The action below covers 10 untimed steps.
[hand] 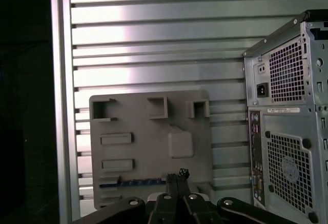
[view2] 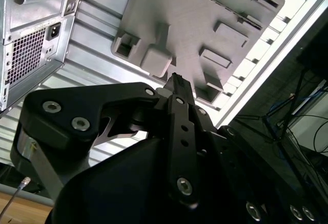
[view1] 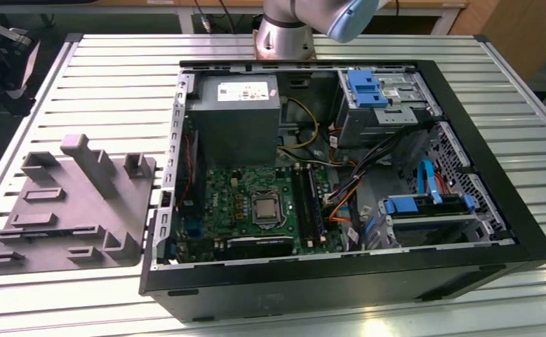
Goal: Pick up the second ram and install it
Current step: 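Reach for the second ram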
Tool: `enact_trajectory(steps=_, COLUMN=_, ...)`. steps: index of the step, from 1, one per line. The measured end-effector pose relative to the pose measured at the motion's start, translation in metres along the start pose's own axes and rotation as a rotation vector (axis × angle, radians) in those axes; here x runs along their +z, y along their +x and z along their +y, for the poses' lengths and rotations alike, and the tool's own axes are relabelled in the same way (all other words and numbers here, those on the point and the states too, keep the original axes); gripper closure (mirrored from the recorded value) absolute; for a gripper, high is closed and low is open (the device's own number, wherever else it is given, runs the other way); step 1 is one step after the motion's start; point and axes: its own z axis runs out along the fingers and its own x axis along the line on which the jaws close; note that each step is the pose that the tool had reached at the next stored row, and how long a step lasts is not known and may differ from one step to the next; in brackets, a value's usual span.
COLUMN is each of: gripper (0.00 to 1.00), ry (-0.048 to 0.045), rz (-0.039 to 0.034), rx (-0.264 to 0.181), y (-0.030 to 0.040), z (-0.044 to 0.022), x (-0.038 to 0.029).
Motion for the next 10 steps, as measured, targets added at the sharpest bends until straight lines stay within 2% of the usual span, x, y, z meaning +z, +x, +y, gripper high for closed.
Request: enact_trajectory(steps=10, gripper=0.89, ry=0.0, rz=-0.0001, rx=0.0, y=0.0038, z=-0.0026, x=0.0023)
